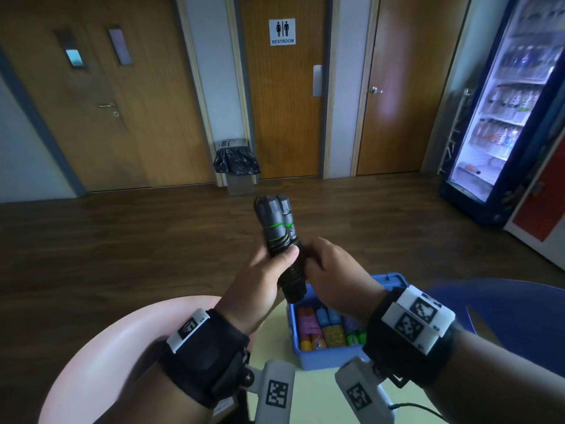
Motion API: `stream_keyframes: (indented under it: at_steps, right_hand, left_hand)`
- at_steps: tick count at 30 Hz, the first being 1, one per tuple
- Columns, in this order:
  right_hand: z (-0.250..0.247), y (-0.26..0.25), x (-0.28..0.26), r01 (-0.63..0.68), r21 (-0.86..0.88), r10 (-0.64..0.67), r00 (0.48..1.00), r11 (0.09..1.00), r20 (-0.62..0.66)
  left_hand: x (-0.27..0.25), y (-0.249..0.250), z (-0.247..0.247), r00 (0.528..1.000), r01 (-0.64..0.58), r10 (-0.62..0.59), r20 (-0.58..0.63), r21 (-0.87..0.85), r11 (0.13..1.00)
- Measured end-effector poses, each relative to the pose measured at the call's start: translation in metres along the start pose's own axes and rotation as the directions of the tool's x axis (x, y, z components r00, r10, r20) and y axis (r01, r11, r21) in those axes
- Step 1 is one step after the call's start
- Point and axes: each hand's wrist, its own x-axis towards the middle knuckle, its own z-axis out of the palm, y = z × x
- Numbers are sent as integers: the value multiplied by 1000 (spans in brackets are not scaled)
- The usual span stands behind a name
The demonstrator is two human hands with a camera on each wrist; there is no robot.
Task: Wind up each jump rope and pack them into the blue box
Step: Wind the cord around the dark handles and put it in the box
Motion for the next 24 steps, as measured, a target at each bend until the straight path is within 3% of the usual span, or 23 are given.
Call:
stream_keyframes:
  at_steps: [5, 9, 13, 17, 20, 24]
  right_hand:
    - [16, -7, -5, -45, 108, 59, 990, 993, -129]
    - [21, -8, -5, -1, 125, 28, 977, 992, -210]
    - [12, -10, -5, 99, -83, -106, 991, 992, -86]
    - [6, -10, -5, 235, -349, -239, 971, 907, 32]
    - [6, -12, -9, 290, -356, -313, 950, 888, -7]
    - [8, -14, -17, 362, -300, -423, 890, 882, -170]
  left_hand:
    - [-5, 7, 1, 1000, 7, -2, 21, -207, 978]
    - [-10, 12, -3, 1000, -8, 6, -7, -243, 970]
    - [-16, 11, -8, 999, -30, 21, -37, -245, 969]
    - [-20, 14, -7, 999, -33, 19, -46, -329, 944]
    - [-21, 15, -7, 999, -13, -9, -52, -407, 913]
    - [-22, 16, -6, 1000, 0, -9, -17, -445, 896]
